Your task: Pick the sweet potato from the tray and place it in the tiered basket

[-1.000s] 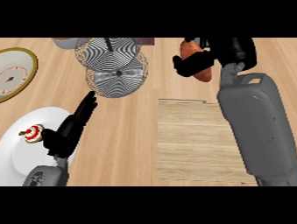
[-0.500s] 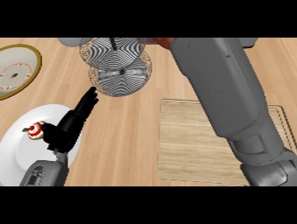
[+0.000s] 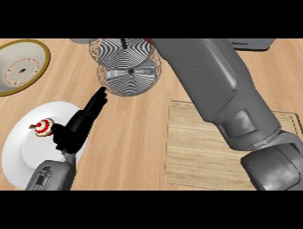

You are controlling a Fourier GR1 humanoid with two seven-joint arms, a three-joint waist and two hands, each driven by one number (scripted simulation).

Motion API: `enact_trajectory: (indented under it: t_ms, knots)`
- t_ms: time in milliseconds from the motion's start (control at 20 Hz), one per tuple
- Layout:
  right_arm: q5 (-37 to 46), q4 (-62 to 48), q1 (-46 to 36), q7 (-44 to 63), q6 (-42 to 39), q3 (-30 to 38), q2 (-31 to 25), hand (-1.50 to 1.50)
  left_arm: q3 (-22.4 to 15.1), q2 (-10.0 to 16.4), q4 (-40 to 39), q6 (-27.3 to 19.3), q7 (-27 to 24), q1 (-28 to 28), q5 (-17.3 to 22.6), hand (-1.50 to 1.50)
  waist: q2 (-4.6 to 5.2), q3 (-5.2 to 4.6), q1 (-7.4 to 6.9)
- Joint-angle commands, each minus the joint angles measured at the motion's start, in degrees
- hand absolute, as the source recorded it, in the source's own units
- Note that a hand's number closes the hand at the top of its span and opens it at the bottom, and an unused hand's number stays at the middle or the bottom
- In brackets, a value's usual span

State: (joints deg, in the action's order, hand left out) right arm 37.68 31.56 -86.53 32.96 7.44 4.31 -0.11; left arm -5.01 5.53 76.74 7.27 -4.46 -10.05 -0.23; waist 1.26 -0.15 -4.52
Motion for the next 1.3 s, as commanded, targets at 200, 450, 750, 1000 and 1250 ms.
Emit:
enact_trajectory:
  t_ms: [200,450,750,1000,1250]
  knots:
    - [-5.66,-11.8,-3.84,-6.73,6.44,-2.12,0.11,1.5,-0.29,-1.03,-1.94,-0.88,0.28,-3.38,-1.19,0.0,0.61,-0.05,-1.49]
    - [-10.13,-15.6,-6.77,-7.81,5.15,-0.19,0.11,1.5,-2.81,-2.44,-1.26,-0.22,-0.34,-1.55,-1.95,0.0,0.77,-0.06,-2.84]
    - [-18.93,-18.21,-6.36,-6.77,6.1,5.73,0.11,1.5,-1.81,-2.65,-1.62,-0.28,-0.2,-1.7,-1.06,0.0,0.88,-0.03,-2.65]
    - [-26.6,-21.11,-7.97,-2.8,7.33,10.06,0.11,-1.5,-1.5,-1.69,-1.91,-0.33,-0.36,-2.96,-1.9,0.0,0.67,-0.05,-3.28]
    - [-28.63,-21.65,-8.28,-6.62,12.94,10.75,0.11,-1.5,-2.48,-1.87,-0.15,0.01,0.13,-0.68,-2.03,0.0,0.27,-0.01,-2.31]
